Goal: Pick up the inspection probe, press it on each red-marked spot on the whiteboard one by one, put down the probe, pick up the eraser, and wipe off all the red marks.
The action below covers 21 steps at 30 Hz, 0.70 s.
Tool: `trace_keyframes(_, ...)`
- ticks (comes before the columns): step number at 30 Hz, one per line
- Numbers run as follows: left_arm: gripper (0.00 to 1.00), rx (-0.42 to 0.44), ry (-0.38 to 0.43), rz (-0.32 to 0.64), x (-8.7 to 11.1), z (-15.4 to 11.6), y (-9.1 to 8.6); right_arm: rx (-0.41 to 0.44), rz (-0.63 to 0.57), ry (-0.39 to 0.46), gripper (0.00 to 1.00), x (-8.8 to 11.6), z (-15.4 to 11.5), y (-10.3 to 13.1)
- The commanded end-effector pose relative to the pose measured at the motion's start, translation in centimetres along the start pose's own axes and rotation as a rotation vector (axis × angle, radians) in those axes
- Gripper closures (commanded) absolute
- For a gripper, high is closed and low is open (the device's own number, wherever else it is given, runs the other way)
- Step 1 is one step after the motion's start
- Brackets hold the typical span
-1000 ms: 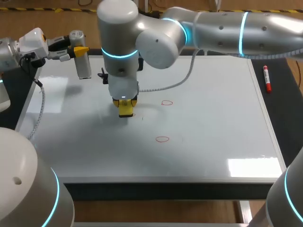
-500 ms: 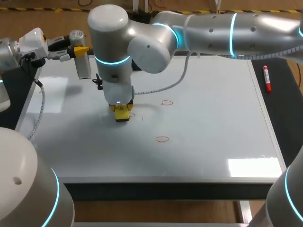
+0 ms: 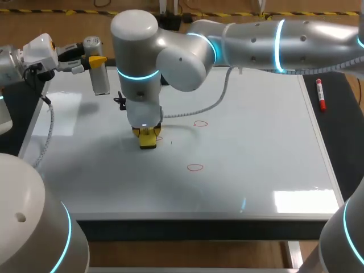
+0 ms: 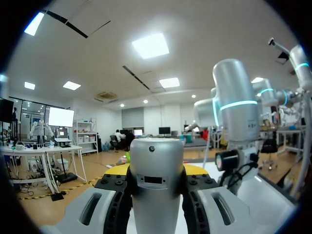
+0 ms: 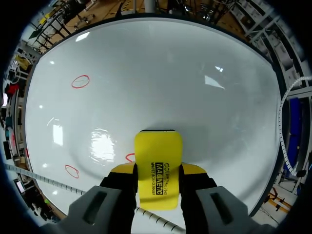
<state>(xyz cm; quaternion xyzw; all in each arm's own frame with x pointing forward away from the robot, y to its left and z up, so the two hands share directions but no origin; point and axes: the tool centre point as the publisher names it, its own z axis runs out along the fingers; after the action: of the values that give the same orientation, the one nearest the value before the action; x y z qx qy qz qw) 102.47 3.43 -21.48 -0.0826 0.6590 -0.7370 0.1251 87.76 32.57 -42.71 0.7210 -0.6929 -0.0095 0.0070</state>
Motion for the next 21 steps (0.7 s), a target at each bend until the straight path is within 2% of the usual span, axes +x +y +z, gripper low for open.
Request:
trace_keyframes(1, 1.00, -0.001, -0.001, 0.001, 0.1, 0.0, -0.1, 0.002, 0.003, 0.010, 1.00, 0.3, 0.6, -0.2)
trace_keyframes(21, 1.00, -0.001, -0.001, 0.001, 0.1, 0.0, -0.1, 0.024, 0.093, 0.025, 1.00, 4.9, 0.6, -0.8)
